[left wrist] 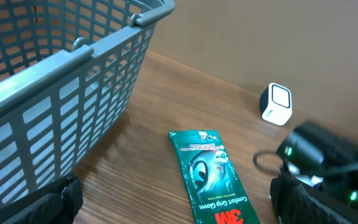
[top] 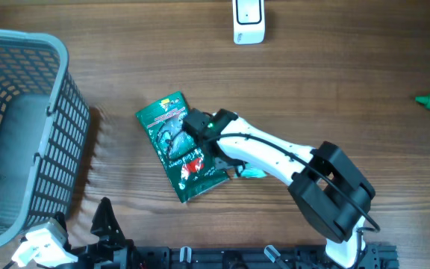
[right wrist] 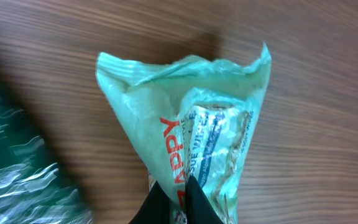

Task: Scan the item barcode
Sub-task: 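Reach the right gripper to the light-green wipes pack and grasp it, then carry the wipes pack to the white scanner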

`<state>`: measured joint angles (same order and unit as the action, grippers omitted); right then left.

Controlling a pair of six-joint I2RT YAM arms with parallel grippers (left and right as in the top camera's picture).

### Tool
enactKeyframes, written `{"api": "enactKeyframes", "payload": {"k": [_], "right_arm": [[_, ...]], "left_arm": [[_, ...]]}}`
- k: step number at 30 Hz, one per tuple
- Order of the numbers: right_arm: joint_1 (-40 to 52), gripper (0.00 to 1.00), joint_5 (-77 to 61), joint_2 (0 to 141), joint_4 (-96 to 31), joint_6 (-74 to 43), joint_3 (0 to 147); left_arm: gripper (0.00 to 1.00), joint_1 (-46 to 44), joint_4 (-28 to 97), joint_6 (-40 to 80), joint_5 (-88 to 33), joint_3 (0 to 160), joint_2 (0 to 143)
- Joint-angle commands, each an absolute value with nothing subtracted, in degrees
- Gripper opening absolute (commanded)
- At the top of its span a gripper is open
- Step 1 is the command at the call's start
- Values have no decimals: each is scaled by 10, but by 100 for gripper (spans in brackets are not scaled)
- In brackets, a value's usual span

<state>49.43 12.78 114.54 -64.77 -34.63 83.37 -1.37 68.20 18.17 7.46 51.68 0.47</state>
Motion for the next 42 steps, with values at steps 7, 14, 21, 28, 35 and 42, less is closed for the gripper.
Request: {"api": "enactKeyframes", "payload": {"k": [7,14,21,28,35,42], "right_arm": [[365,5,-577,1052,-705,162,921],[322,5,-879,1055,-649,163,785],[323,4,-930,1055,-641,100,783],[323,4,-930,1055,-639,56,783],[322,4,-930,1055,-651,59,783],[322,4,-865,1055,-658,60,783]], "left_arm": [[100,-10,682,185,76,516,4],[100,-10,682,185,76,516,4],[100,-10,682,185,76,516,4],[100,-10,682,185,76,516,4],[100,-10,682,185,76,516,4],[100,-10,682,185,76,516,4]]}}
